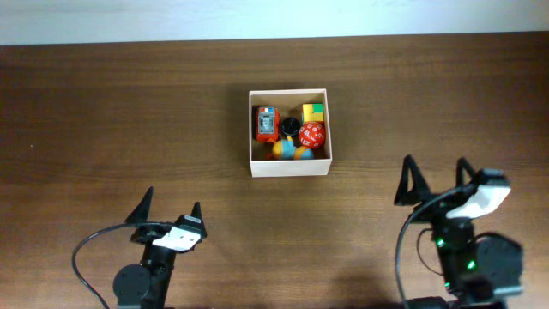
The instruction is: Pack container
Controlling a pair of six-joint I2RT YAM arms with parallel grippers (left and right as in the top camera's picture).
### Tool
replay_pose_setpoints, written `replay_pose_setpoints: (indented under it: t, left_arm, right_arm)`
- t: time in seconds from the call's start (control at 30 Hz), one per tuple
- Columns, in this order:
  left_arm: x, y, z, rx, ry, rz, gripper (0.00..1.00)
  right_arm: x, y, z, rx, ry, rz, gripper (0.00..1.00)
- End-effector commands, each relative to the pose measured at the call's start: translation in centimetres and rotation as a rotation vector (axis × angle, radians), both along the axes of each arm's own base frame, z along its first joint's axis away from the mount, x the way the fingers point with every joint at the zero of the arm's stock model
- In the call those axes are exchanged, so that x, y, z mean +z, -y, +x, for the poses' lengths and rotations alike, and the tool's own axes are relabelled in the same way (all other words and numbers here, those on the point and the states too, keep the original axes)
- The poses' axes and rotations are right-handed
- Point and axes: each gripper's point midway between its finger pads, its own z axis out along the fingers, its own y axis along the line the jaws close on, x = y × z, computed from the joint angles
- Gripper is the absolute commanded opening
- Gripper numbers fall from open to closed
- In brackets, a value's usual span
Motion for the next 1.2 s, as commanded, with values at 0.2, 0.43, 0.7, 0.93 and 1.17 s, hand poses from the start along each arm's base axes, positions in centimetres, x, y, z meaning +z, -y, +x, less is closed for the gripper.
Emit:
replay_pose_setpoints:
  t: [0.2, 0.43, 0.7, 0.93, 1.17]
  left_arm:
    - [-0.1, -0.3, 0.0, 0.014, 0.000, -0.005, 0.99]
    - [-0.1, -0.3, 0.0, 0.014, 0.000, -0.005, 0.99]
    - [-0.1, -0.3, 0.0, 0.014, 0.001, -0.005, 0.99]
    - [-0.1, -0.3, 0.0, 0.014, 0.000, -0.005, 0.99]
    - [-0.1, -0.3, 0.0, 0.014, 0.001, -0.005, 0.99]
  right_arm:
    - [-4.6, -0.2, -1.7, 0.022, 0.115, 0.002, 0.98]
    - [-7.4, -0.1, -1.5, 0.024, 0.031, -0.037, 0.99]
    - [-12.9, -0.3, -0.8, 0.044, -0.098, -0.122, 0.99]
    - [-13.6, -0.7, -0.2, 0.064, -0.046, -0.125, 0.99]
    - [-13.6, -0.8, -0.2, 0.067, -0.045, -0.129, 0.98]
